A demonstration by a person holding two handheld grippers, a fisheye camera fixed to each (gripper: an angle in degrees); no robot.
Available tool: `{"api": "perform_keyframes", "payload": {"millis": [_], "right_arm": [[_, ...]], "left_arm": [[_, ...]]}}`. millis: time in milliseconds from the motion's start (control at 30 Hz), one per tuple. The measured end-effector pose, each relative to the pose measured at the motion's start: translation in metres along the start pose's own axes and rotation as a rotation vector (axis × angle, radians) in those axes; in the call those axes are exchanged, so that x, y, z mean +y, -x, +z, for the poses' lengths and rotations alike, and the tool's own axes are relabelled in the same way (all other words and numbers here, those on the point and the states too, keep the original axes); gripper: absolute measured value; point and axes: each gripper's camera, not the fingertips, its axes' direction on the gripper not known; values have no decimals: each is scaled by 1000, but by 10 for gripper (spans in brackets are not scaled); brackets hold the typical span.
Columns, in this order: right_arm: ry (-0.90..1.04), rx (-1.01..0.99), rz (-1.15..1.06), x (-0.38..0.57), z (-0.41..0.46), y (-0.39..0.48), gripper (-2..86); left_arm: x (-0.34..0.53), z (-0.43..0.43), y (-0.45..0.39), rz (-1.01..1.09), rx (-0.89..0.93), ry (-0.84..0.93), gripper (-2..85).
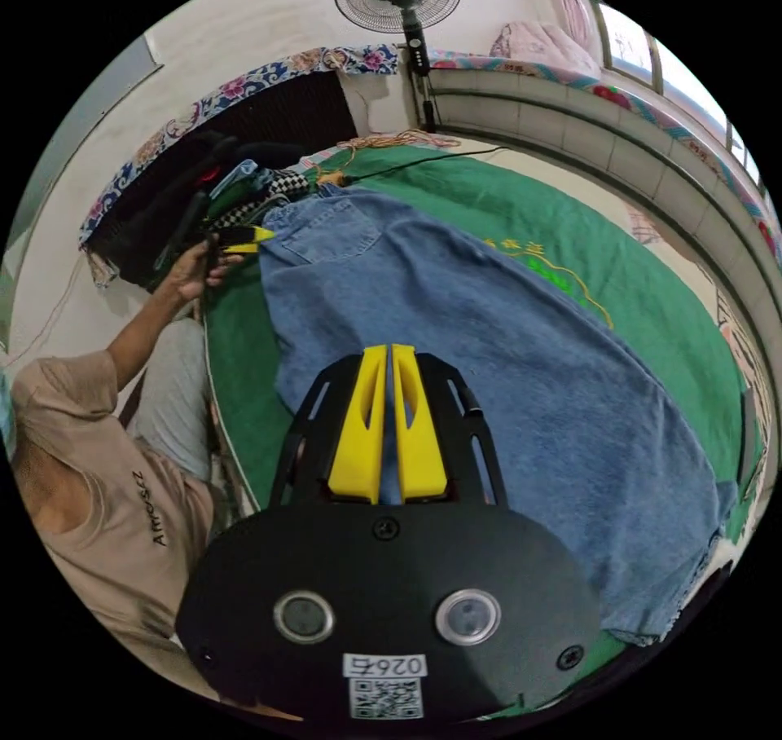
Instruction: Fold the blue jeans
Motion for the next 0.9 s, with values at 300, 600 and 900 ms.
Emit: {"api": "perform_keyframes", "payload": {"millis": [300, 600, 900], "right_arm": [[19, 152, 291, 77, -63, -60, -9], [-241, 60, 966, 242, -164, -229, -9], [-353, 408, 1236, 350, -242, -265, 15]], "left_arm": [[13, 7, 66, 20, 147, -43, 33], [90, -1, -50, 382, 115, -411, -10], [22, 272, -282, 1032, 30, -5, -10]]}}
